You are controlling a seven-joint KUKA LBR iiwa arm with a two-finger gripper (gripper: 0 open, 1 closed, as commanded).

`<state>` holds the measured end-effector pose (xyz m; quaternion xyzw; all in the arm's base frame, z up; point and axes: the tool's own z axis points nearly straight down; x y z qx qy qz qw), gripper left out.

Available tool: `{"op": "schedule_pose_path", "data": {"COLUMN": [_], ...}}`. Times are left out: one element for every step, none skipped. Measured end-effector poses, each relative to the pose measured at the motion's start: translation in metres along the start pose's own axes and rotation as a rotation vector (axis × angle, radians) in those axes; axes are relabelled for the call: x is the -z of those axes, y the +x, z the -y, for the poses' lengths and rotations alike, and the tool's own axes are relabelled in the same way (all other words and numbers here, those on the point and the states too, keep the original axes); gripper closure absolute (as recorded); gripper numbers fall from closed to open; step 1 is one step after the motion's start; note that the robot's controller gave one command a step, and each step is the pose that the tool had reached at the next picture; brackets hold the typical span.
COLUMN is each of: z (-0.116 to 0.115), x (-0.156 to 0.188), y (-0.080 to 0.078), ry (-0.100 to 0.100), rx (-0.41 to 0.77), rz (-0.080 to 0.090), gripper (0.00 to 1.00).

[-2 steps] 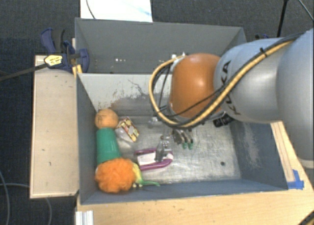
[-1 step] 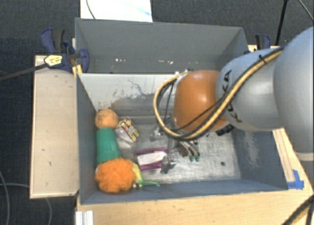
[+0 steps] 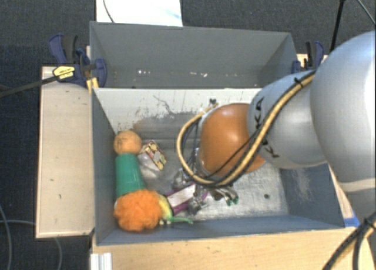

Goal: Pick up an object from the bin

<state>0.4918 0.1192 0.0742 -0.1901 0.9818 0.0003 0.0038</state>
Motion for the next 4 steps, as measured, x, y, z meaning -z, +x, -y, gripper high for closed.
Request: {"op": "schedule_pose_path", "data": {"z": [0.000,0.002,0.002,0.003], "x": [0.000,0.081,0.081,0.126], "y": [0.000,0.015,0.015,0.009], "ry": [0.000,-0.001,-0.002,-0.001], "rx": [-0.001,-0.026,-0.027,-0.005], "rz": [0.000,-0.007,-0.007,-0.009], "gripper": [1.00,1.00,1.00,1.00]}}
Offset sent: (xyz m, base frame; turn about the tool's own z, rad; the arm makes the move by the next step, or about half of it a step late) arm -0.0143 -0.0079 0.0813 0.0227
